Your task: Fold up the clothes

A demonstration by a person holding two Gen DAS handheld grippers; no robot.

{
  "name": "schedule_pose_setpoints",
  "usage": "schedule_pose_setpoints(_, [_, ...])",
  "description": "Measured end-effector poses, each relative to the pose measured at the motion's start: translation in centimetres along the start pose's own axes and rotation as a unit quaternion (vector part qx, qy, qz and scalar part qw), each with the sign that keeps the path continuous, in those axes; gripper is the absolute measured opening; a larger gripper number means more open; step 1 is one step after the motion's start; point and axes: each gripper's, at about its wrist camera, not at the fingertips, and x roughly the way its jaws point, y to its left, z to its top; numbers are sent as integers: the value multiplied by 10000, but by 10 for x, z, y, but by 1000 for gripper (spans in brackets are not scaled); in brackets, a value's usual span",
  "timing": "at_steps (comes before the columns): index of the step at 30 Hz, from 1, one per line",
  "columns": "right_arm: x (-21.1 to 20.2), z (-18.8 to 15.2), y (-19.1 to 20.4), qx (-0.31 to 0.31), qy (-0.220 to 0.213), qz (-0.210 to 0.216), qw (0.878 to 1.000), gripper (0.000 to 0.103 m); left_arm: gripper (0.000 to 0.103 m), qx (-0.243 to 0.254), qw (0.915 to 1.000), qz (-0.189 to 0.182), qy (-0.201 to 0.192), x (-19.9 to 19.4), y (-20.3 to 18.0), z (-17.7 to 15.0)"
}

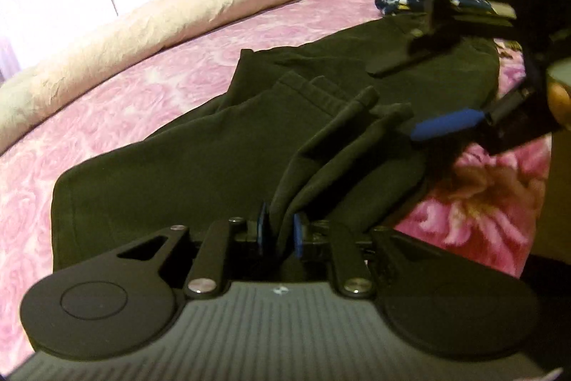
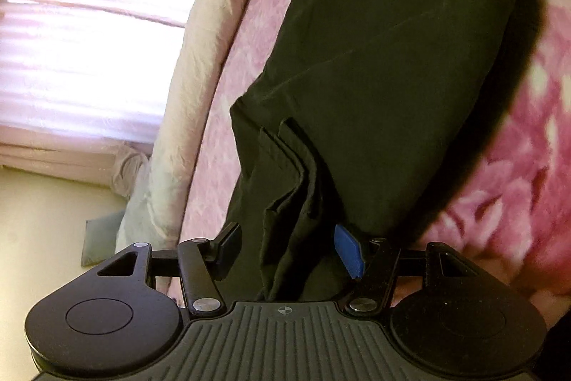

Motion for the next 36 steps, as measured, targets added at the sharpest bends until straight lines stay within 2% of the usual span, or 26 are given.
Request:
schedule_pose_setpoints(4, [24,3,4,-208,36,-154,9997,62,19,125,9999,43,-2,-3,4,0])
schedule_pose_setpoints(5, [29,1,5,-291,39,-189,9994,50,20,201,9997,129,10,-7,5,-2])
schedule_pose_setpoints(6, [32,-1,8,-486,1,-294,9984,17,24,288,9993,230,23,-11,5,-4])
schedule_pose_setpoints(7, [34,-4,11,-712,-10,-414,9966,17,33,417,9984,368,29,-16,6,-8])
schedule_pose_setpoints(9, [32,-10,8,-856,-22,-420,9954,17,42,723,9941,807,48,-31,6,-22])
schedule_pose_setpoints(11, [28,-11,6,-819,-41,-328,9961,17,44,930,9876,1256,132,-41,9,-38])
schedule_pose_setpoints(14, [22,-12,8,-780,-82,-108,9969,17,45,874,9800,1786,118,-53,15,-49])
schedule_pose_setpoints(18, [16,-18,24,-1076,-216,85,9939,17,48,489,9798,1940,10,-56,22,-49])
schedule_pose_setpoints(21, [14,-19,24,-1151,-232,33,9931,17,49,929,9742,2057,21,-53,17,-53])
schedule_pose_setpoints(22, [16,-21,23,-1266,-225,-78,9917,17,43,981,9743,2026,105,-52,18,-55])
schedule_pose_setpoints(23, [18,-22,21,-1381,-218,-188,9900,17,41,1011,9747,1983,202,-51,21,-58])
schedule_pose_setpoints(27, [28,-29,16,-1837,-188,-629,9808,17,41,1052,9797,1655,406,-51,32,-67])
schedule_pose_setpoints(29, [31,-33,16,-2097,-173,-850,9739,19,40,663,9878,1328,469,-64,48,-59])
schedule_pose_setpoints(30, [27,-36,23,-2349,-191,-975,9669,37,39,449,9910,1156,501,-71,57,-54])
schedule_pose_setpoints(31, [22,-39,31,-2589,-287,-1094,9593,45,39,147,9942,991,394,-79,66,-50])
schedule_pose_setpoints(32, [22,-44,37,-2819,-372,-1130,9520,59,38,-172,9961,826,257,-86,76,-45])
schedule_pose_setpoints(35, [20,-57,54,-3498,-626,-1235,9265,59,23,-752,9945,720,-88,-89,97,-28])
schedule_pose_setpoints(36, [19,-62,59,-3720,-709,-1268,9168,58,10,-937,9930,692,-202,-89,104,-22])
